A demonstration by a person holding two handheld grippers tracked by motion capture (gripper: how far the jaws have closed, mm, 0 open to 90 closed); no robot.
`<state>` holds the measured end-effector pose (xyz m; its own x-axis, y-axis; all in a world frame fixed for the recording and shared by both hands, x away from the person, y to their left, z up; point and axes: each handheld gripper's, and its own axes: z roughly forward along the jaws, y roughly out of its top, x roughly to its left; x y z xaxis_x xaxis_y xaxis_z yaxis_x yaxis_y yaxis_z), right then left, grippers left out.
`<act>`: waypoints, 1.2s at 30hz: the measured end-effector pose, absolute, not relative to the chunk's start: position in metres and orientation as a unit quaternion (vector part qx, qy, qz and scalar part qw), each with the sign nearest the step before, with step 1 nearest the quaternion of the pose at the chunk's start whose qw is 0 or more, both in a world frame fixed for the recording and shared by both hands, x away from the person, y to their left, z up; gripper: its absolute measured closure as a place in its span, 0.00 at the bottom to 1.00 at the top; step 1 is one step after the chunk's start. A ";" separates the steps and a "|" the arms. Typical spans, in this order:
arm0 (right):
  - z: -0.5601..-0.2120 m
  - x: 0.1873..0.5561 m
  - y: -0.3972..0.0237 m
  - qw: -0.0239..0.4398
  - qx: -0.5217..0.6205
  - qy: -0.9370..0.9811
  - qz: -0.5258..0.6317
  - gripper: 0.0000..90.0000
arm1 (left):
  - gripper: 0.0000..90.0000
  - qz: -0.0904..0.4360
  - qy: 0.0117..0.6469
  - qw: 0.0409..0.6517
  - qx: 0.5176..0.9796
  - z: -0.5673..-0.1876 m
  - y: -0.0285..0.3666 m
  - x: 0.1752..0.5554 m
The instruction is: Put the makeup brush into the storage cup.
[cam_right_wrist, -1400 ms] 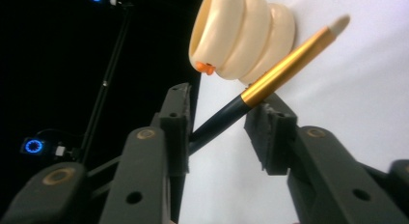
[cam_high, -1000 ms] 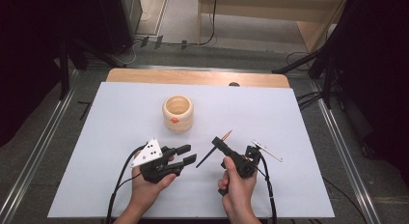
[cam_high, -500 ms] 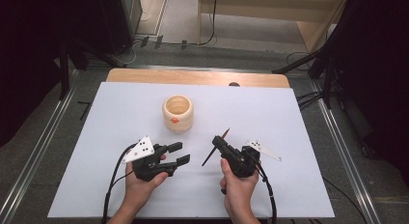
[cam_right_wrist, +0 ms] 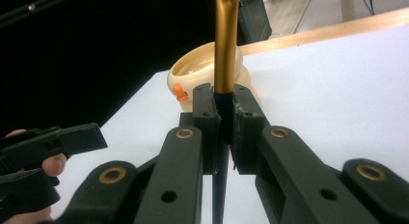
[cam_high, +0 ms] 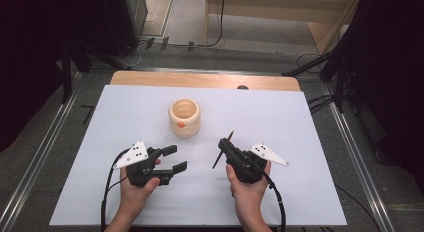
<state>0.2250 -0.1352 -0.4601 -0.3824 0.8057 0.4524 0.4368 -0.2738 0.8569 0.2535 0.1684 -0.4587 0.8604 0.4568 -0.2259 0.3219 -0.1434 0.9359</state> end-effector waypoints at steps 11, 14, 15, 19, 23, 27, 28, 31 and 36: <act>-0.446 0.235 -0.136 0.173 0.507 0.603 0.591 0.93 | 0.00 0.086 0.276 0.595 0.750 -0.461 0.193 0.253; -0.441 0.241 -0.138 0.177 0.505 0.603 0.592 0.93 | 0.00 0.102 0.286 0.591 0.747 -0.460 0.197 0.253; -0.441 0.241 -0.138 0.177 0.505 0.603 0.592 0.93 | 0.00 0.103 0.288 0.592 0.745 -0.460 0.199 0.254; -0.433 0.251 -0.135 0.185 0.493 0.614 0.588 0.93 | 0.00 0.113 0.299 0.589 0.742 -0.460 0.207 0.256; -0.430 0.257 -0.132 0.190 0.488 0.615 0.589 0.93 | 0.00 0.125 0.307 0.588 0.738 -0.460 0.213 0.258; -0.425 0.267 -0.130 0.203 0.481 0.615 0.591 0.93 | 0.00 0.132 0.317 0.586 0.734 -0.460 0.218 0.260; -0.425 0.267 -0.130 0.203 0.481 0.615 0.591 0.93 | 0.00 0.133 0.319 0.587 0.732 -0.460 0.219 0.260; -0.423 0.272 -0.127 0.209 0.474 0.618 0.591 0.93 | 0.00 0.137 0.328 0.588 0.726 -0.461 0.221 0.261; -0.421 0.279 -0.122 0.217 0.459 0.620 0.598 0.93 | 0.00 0.141 0.335 0.587 0.724 -0.462 0.224 0.262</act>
